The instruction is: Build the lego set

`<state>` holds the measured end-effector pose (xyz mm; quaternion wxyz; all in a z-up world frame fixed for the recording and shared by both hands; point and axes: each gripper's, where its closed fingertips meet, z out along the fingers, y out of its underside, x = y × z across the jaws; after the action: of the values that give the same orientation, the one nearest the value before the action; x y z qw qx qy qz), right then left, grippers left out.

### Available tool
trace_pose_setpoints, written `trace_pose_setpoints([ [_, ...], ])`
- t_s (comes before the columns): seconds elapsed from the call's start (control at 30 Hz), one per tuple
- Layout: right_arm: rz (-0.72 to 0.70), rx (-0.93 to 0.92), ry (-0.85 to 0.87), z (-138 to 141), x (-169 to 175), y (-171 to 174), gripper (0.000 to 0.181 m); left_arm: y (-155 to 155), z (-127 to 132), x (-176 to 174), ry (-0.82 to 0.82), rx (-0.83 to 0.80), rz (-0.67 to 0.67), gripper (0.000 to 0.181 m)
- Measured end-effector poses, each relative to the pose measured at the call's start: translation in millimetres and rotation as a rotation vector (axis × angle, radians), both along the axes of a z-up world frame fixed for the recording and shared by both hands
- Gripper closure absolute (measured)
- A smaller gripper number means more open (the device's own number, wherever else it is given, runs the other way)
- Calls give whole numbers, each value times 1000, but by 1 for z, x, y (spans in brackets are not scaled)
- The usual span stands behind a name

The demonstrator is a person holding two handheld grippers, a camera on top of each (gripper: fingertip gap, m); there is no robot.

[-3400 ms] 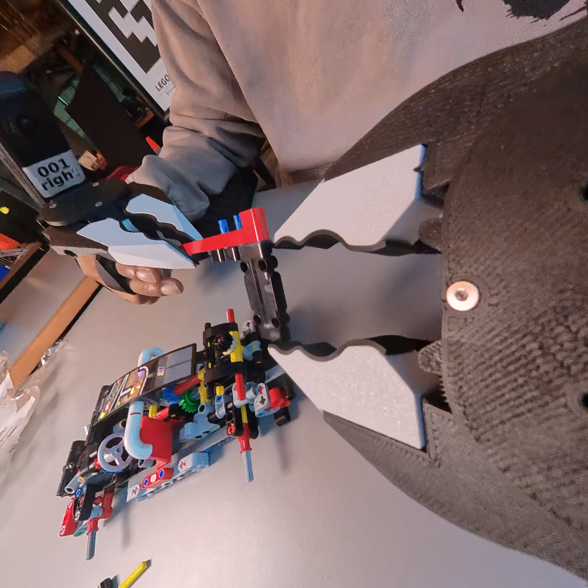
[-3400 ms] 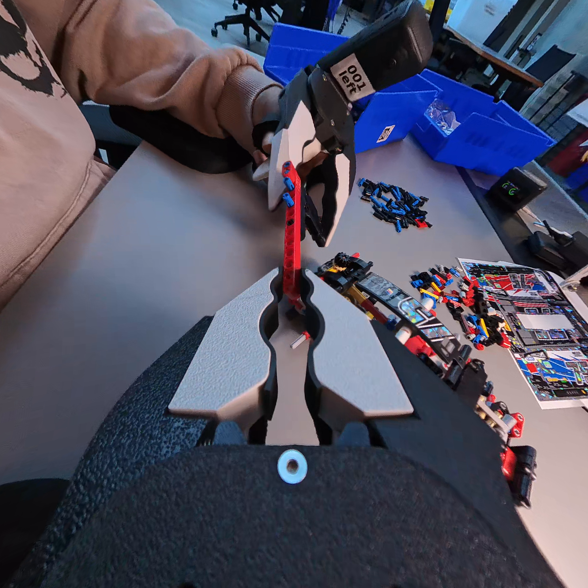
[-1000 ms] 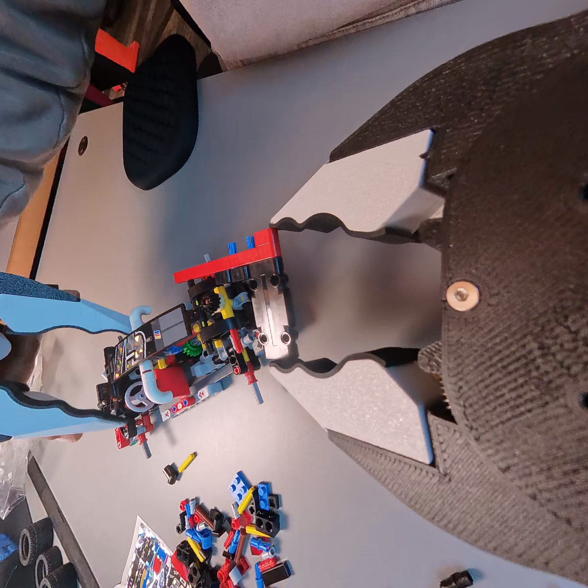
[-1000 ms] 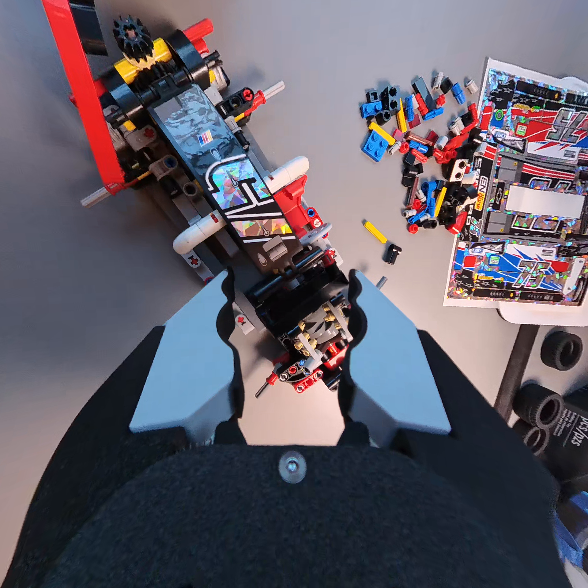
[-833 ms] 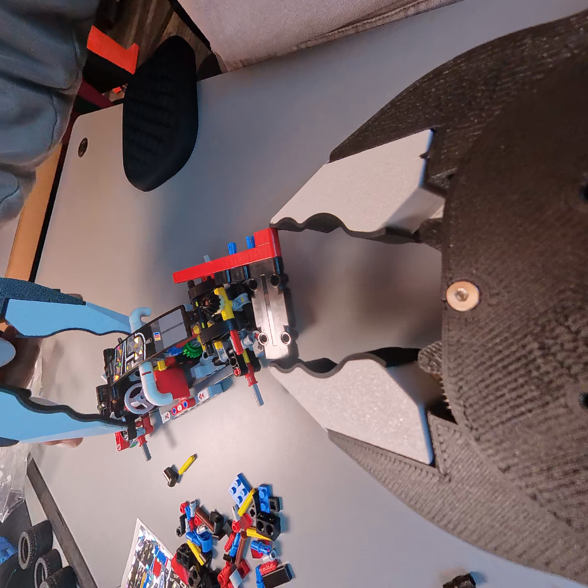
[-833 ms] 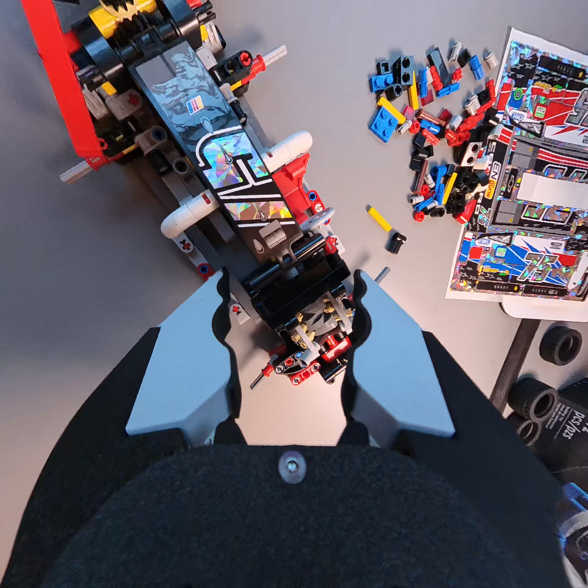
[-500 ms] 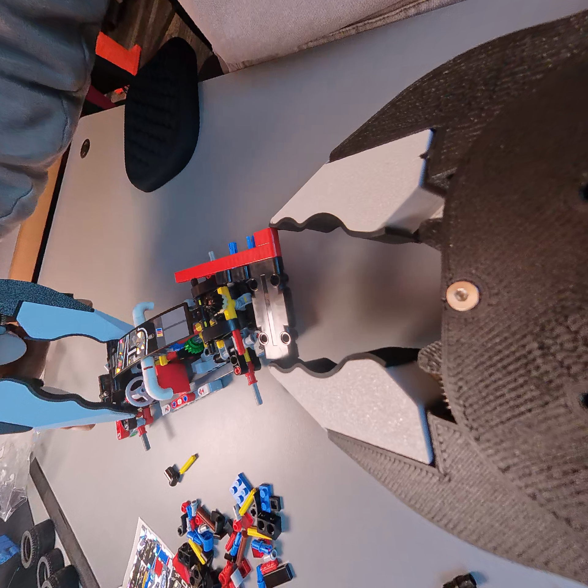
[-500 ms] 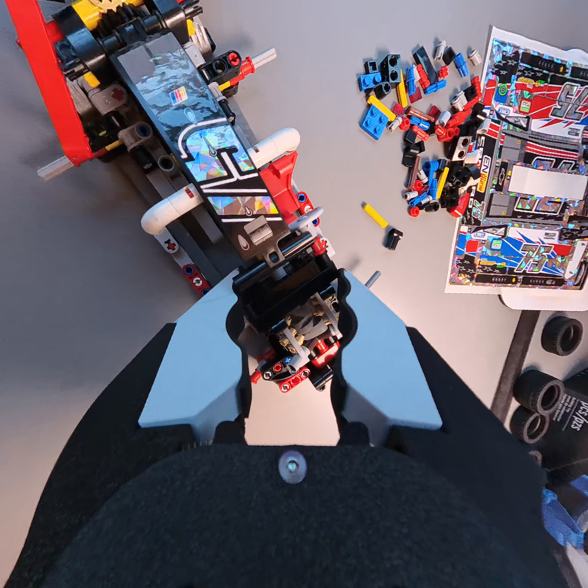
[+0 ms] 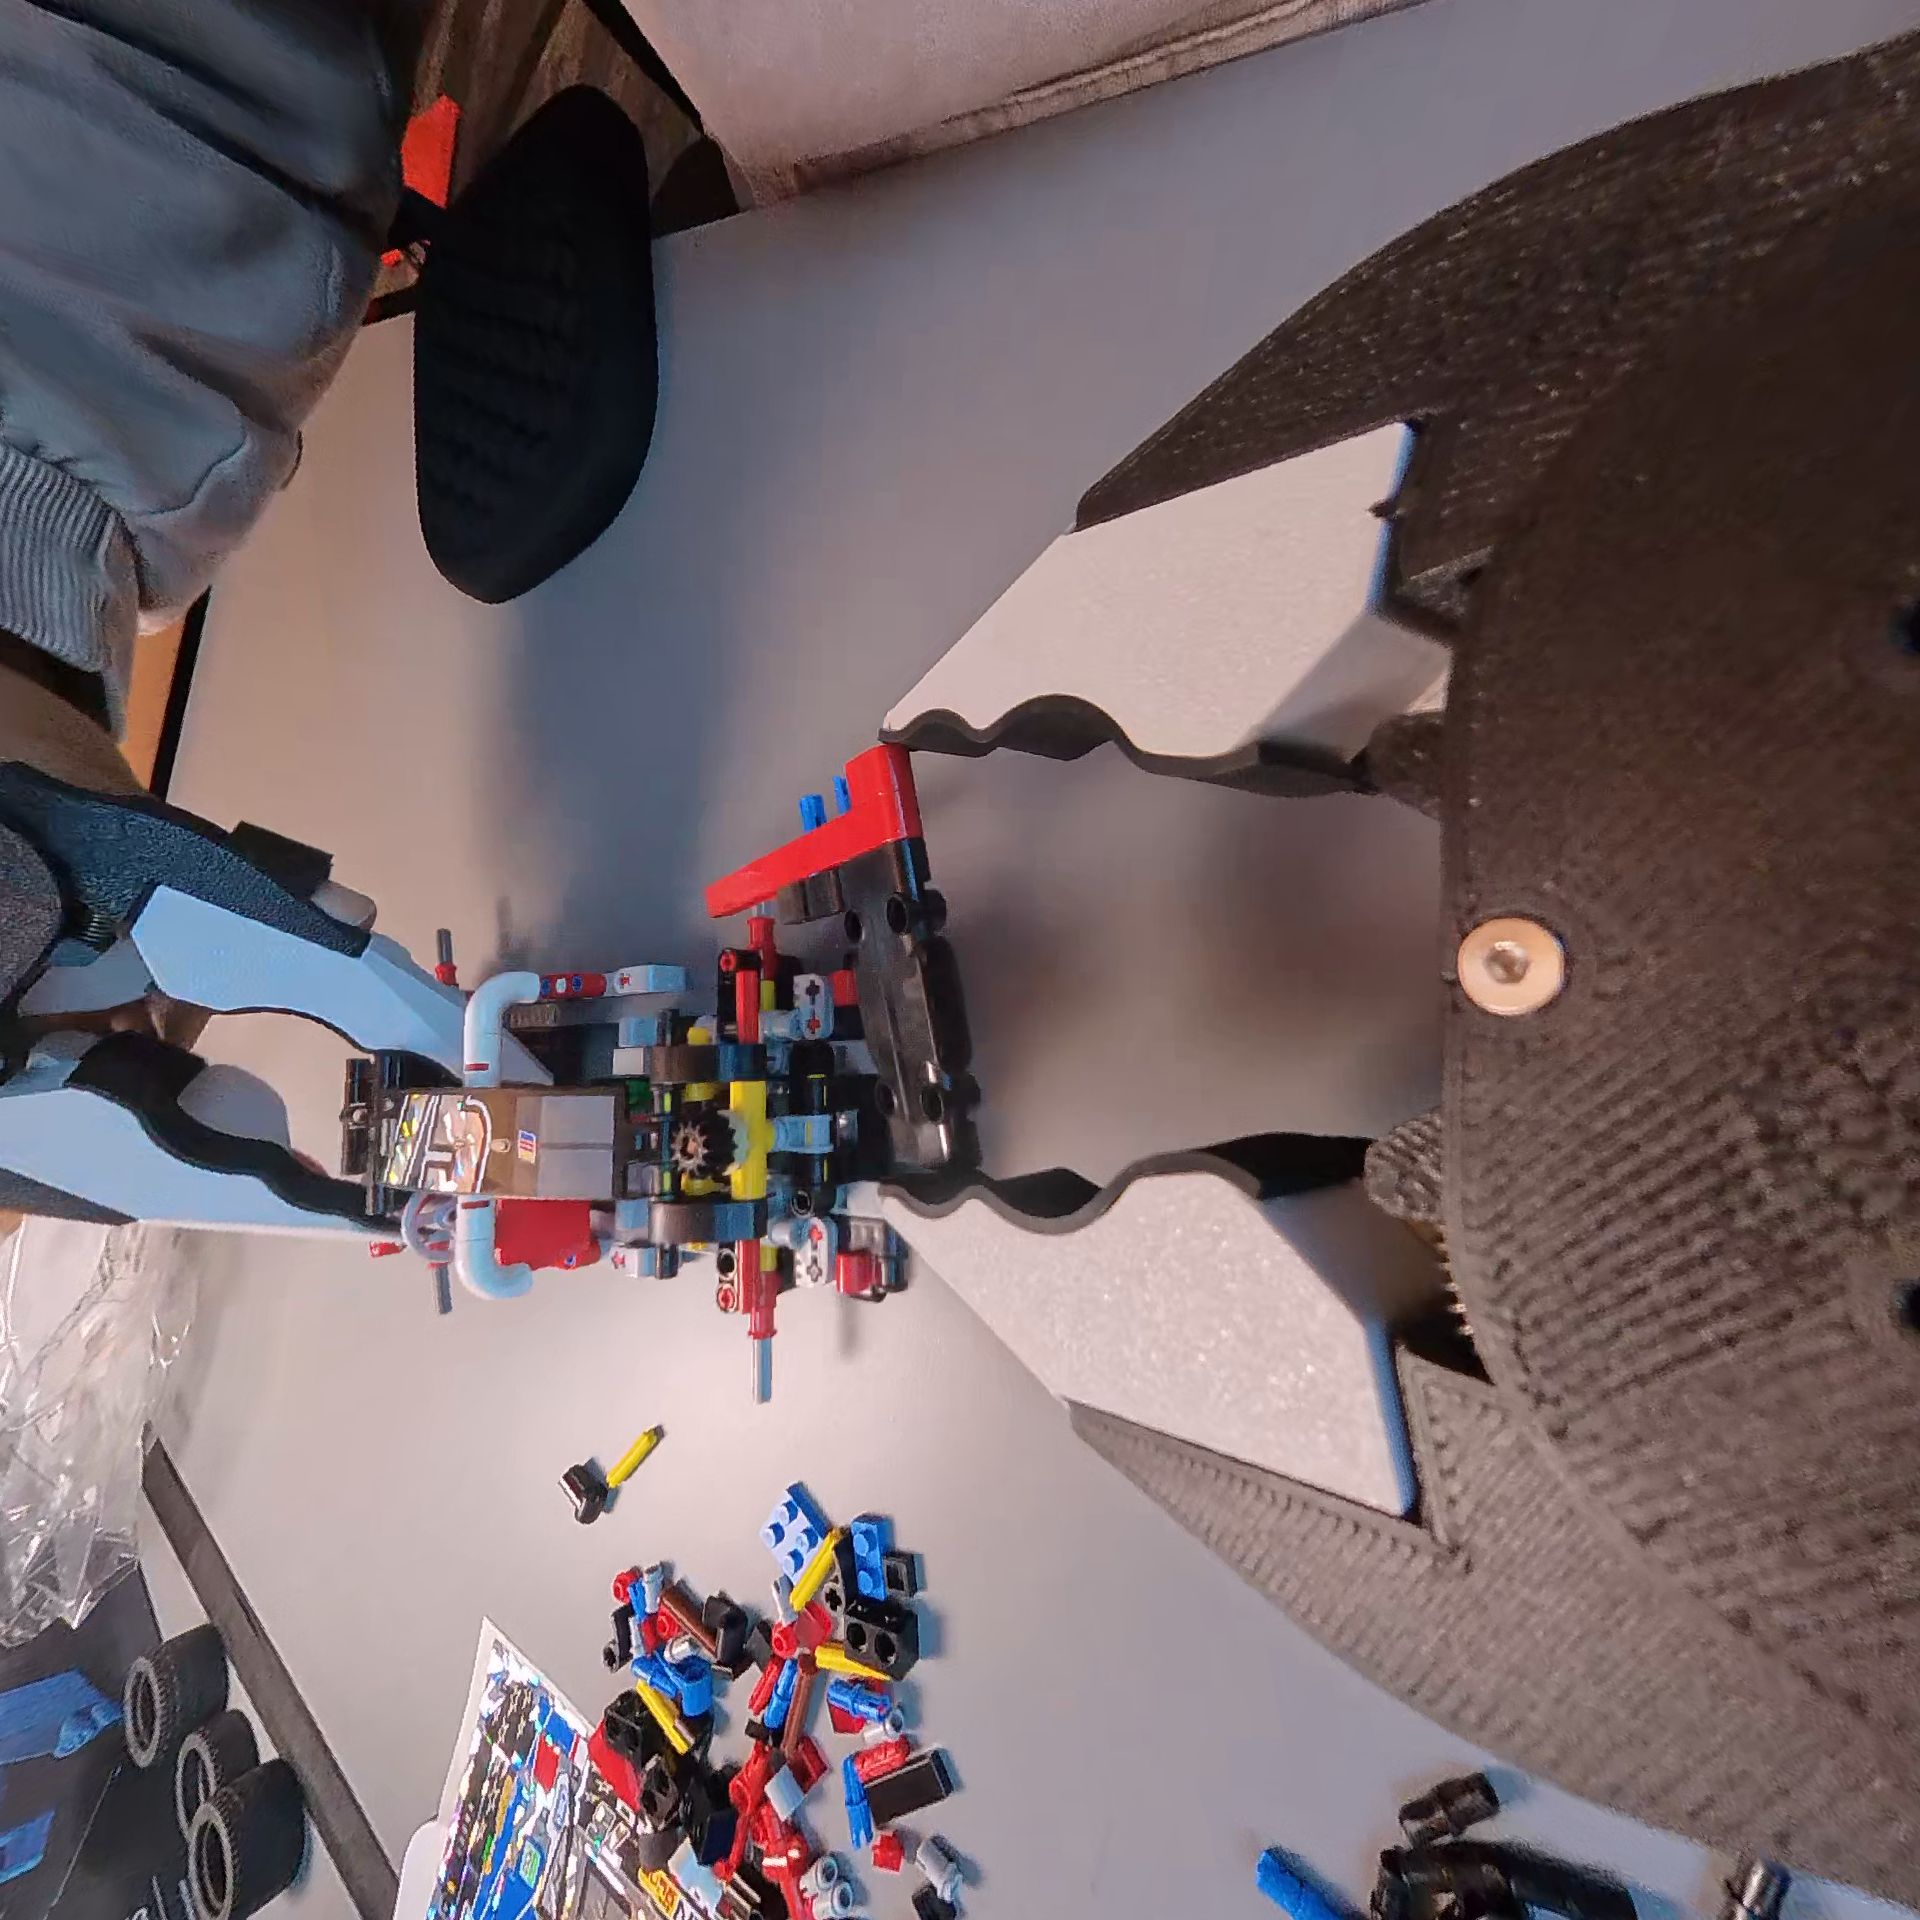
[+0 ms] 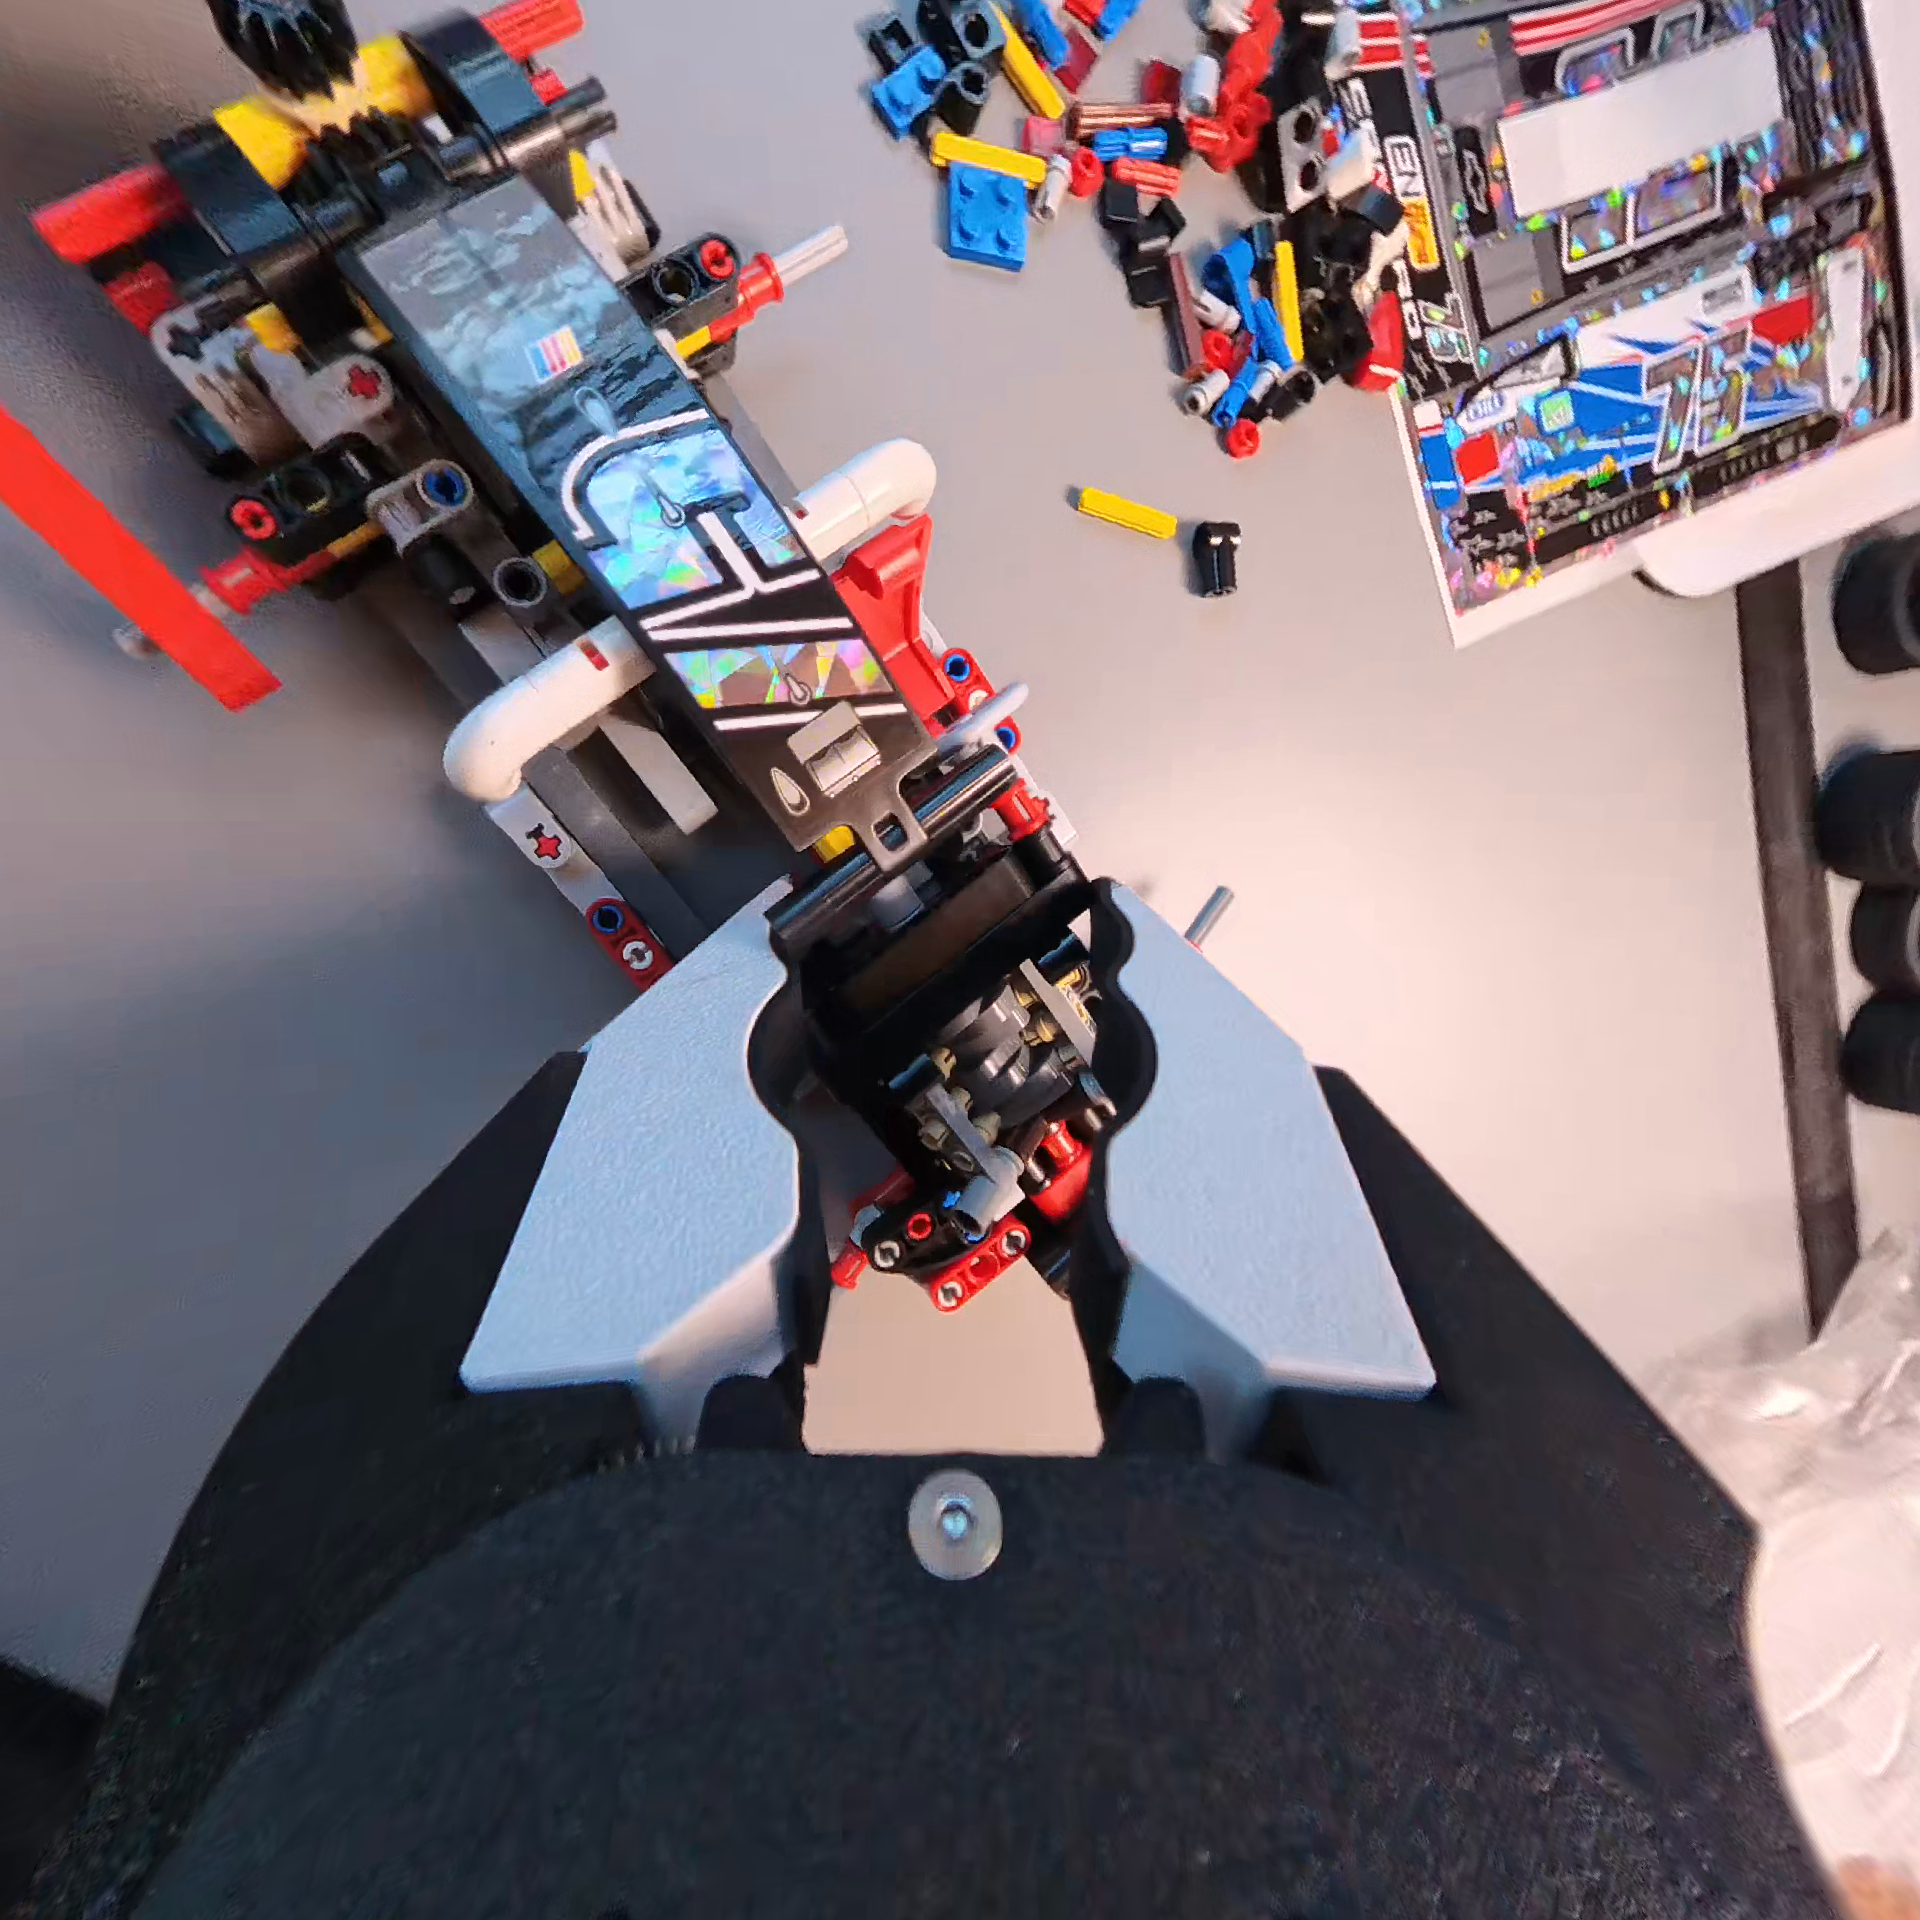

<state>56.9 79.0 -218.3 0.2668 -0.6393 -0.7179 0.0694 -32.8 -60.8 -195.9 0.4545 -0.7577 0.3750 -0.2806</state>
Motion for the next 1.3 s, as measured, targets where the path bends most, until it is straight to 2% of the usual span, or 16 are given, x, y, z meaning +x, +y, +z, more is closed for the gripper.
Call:
trace_pose_setpoints([
  [0.13, -101, -27, 64, 2, -2, -6, 134, 1, 3, -3, -11, 9, 6, 102],
  [0.37, -97, -15, 112, 3, -7, -9, 133, 2, 0, -5, -11, 0, 9, 102],
  [0.47, -98, -46, 197, 14, -9, -13, 127, 2, -2, -6, -5, -6, 5, 102],
  [0.6, -90, -88, 369, 42, -7, -23, 121, 1, -3, -6, -2, -13, 0, 102],
  [0.73, -102, -90, 615, 76, -8, -34, 121, 1, -4, -6, -7, -16, -5, 102],
  [0.87, -78, -104, 899, 103, -15, -53, 127, -1, 0, -3, -33, -9, -23, 102],
  [0.93, -57, -113, 972, 109, -18, -60, 128, -4, 6, -1, -61, 7, -48, 102],
  [1.17, -137, -106, 1073, 111, -16, -45, 135, -18, 40, 1, -216, 74, -124, 102],
  [1.3, -215, -13, 1106, 130, -12, -17, 150, -22, 22, 0, -134, 35, -158, 102],
])
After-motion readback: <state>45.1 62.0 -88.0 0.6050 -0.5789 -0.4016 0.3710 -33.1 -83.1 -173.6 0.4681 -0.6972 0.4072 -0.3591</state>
